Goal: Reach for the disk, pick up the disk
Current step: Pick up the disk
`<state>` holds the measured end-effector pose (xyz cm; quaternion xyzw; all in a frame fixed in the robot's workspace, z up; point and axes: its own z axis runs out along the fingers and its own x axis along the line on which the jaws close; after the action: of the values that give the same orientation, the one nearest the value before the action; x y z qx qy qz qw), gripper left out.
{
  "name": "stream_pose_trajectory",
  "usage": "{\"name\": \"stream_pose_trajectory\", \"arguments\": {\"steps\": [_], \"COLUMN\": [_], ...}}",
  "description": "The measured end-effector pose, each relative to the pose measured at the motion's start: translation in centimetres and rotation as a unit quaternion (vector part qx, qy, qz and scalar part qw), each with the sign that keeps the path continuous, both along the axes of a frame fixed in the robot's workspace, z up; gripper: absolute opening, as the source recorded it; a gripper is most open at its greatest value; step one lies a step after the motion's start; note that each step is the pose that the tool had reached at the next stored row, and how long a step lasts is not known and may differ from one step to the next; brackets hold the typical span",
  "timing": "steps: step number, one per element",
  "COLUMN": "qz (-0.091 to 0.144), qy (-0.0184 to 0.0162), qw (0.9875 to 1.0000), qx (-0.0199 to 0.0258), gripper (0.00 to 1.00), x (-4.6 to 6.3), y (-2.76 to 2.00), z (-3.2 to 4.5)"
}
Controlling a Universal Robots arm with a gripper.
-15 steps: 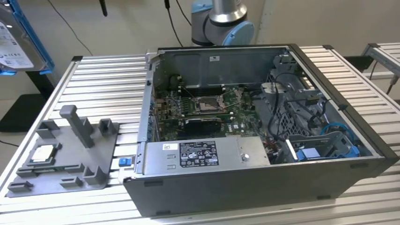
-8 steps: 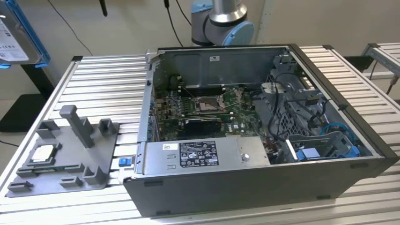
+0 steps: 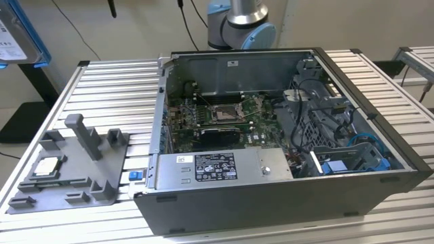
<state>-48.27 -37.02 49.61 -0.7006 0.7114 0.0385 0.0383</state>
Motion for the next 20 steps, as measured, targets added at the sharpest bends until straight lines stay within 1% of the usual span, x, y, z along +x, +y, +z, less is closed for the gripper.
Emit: {"name": "stream_pose_trajectory", "arguments": {"steps": [4, 13, 16, 20], "qz": [0.000, 0.000, 0.000, 0.000], "qy": [0.0001, -0.0001, 0.0000, 0.0000], "qw": [1.0000, 1.0000, 1.0000, 1.0000], "qx": [0.0000, 0.0000, 0.0000, 0.0000], "gripper": [0.00, 0.00, 0.00, 0.00], "x": [0.0, 0.1, 0.4, 1.4], "y": [0.00, -0.01, 0.00, 0.00], "z": [0.35, 0.37, 0.38, 0.37]}}
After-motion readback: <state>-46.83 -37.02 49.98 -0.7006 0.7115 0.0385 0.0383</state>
